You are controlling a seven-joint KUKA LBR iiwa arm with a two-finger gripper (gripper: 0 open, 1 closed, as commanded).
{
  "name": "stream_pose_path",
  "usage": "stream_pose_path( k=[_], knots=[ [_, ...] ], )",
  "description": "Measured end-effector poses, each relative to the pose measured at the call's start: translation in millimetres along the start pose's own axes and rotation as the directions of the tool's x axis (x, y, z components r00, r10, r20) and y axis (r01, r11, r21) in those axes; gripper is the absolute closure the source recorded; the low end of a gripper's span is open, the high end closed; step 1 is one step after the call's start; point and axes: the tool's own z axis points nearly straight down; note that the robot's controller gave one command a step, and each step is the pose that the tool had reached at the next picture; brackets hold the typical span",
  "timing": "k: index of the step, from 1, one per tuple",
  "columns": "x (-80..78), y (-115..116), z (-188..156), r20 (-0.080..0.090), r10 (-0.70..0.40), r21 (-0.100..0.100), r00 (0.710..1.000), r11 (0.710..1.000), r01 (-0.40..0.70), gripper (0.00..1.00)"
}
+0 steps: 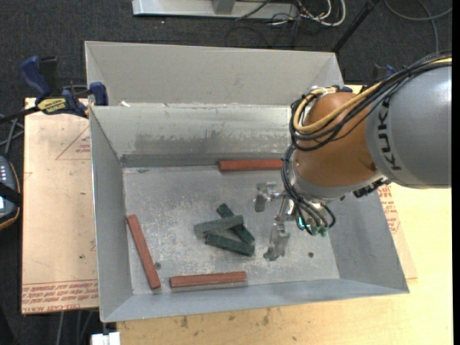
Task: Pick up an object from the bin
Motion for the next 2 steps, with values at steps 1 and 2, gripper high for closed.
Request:
stream_pose_path(
  k=[1,2],
  knots=[
    [-1.9,-0.1,-3.5,0.007,0.000,0.000,1.000,1.000,0.000,0.00],
    [-22.2,53.4,31.0,0.013,-0.016,0.001,1.000,1.000,0.016,0.00]
  ],
)
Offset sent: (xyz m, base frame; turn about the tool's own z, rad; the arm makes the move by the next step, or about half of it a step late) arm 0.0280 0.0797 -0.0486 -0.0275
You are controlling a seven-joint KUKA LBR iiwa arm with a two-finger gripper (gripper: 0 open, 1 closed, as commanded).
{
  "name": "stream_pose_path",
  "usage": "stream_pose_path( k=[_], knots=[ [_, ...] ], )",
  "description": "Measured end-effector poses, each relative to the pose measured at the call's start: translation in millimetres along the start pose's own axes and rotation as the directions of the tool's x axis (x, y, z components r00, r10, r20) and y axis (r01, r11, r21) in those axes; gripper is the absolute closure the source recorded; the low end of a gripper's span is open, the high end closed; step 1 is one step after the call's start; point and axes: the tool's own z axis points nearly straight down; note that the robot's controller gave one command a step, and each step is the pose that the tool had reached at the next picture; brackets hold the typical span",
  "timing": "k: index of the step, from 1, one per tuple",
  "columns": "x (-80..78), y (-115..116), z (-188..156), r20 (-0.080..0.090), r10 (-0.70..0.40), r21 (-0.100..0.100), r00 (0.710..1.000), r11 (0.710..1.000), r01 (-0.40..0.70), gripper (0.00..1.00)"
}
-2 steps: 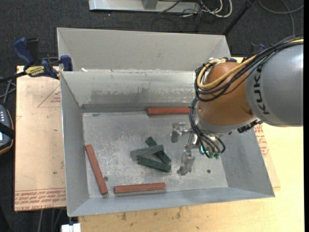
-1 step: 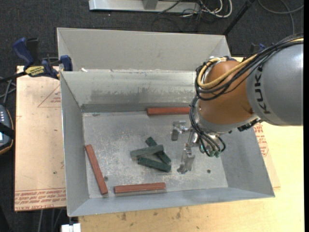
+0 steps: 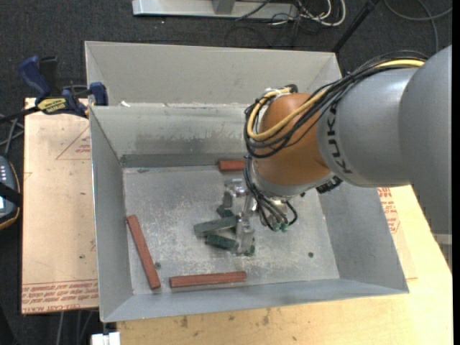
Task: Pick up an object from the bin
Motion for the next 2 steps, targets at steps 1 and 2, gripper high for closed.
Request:
stream_pose_path(
  k=[1,2],
  knots=[
    [45.1,7.0,46.7,-0.015,0.116,0.000,0.993,0.993,-0.116,1.00],
    [45.1,7.0,46.7,-0.015,0.116,0.000,0.993,0.993,-0.116,1.00]
  ],
)
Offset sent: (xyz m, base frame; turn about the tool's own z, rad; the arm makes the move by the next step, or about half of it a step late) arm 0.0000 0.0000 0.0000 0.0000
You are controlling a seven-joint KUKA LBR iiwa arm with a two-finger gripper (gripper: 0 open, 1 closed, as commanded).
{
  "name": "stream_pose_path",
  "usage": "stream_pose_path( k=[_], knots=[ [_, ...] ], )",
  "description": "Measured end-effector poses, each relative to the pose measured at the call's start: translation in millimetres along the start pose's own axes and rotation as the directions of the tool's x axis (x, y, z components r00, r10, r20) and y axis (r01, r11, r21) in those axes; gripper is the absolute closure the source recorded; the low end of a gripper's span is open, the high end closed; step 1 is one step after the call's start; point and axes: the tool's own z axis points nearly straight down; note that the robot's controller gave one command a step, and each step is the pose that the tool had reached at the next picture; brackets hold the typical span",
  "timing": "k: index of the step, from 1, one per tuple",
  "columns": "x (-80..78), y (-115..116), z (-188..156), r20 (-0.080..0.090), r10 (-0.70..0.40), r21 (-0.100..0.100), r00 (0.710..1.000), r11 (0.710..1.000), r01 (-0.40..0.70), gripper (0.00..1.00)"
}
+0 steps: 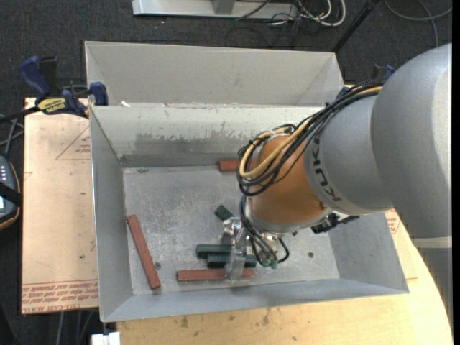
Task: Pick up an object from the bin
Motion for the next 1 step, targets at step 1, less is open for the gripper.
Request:
stream_pose_path(
  k=[1],
  knots=[
    [-27.9,-33.1,-163.1,0.015,0.031,0.000,0.999,1.000,-0.031,1.00]
  ],
)
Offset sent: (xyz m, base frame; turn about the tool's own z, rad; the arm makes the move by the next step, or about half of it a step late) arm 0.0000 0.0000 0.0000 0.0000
